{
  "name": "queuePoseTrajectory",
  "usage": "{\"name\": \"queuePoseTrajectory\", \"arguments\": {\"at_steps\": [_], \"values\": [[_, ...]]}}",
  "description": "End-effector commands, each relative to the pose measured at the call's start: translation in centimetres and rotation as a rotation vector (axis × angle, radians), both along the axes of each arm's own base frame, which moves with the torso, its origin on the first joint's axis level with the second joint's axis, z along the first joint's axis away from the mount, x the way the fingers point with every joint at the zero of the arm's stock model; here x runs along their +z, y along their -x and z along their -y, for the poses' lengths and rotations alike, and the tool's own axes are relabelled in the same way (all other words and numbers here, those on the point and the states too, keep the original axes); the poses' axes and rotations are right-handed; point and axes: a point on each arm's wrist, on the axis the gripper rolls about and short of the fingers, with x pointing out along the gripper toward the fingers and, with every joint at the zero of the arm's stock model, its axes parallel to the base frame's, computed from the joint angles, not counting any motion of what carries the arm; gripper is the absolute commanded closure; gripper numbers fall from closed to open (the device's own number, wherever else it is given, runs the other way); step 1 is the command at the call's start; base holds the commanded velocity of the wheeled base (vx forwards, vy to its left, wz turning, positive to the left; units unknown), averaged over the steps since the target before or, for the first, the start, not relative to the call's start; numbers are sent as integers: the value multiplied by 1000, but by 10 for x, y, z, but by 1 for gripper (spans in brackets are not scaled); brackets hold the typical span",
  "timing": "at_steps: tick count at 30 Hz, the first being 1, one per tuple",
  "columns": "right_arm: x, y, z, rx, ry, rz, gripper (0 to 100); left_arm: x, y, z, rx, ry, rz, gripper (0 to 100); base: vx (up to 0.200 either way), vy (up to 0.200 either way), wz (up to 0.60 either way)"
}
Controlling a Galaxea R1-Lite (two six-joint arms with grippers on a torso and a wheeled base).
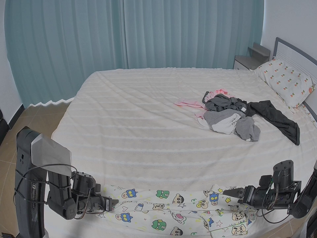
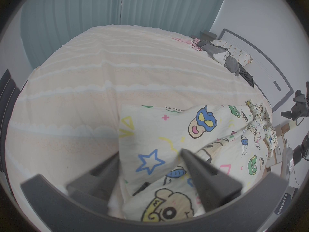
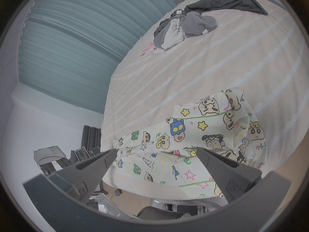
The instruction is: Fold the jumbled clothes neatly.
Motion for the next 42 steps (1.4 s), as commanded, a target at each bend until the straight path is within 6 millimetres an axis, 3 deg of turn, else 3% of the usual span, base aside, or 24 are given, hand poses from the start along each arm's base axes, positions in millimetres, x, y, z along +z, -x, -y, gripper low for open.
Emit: {"name": "queuePoseTrajectory", "arguments": {"at_steps": [1,8,28,37,38,42], "values": [[-3,4,1,1,9,-23,0,2,5,-1,-4,6,-11,100,0,0,0],[0,3,4,12,-35,-16,0,20,10,-8,16,18,19,100,0,0,0],[0,-3,18,-56,-47,-22,0,60,-6,-81,274,43,182,100,0,0,0],[-2,-3,18,-58,-43,-34,0,81,-30,-148,450,69,195,100,0,0,0],[-2,-3,18,-58,-43,-34,0,81,-30,-148,450,69,195,100,0,0,0],[-2,-3,18,-58,-42,-35,0,103,-44,-183,525,77,201,100,0,0,0]]}}
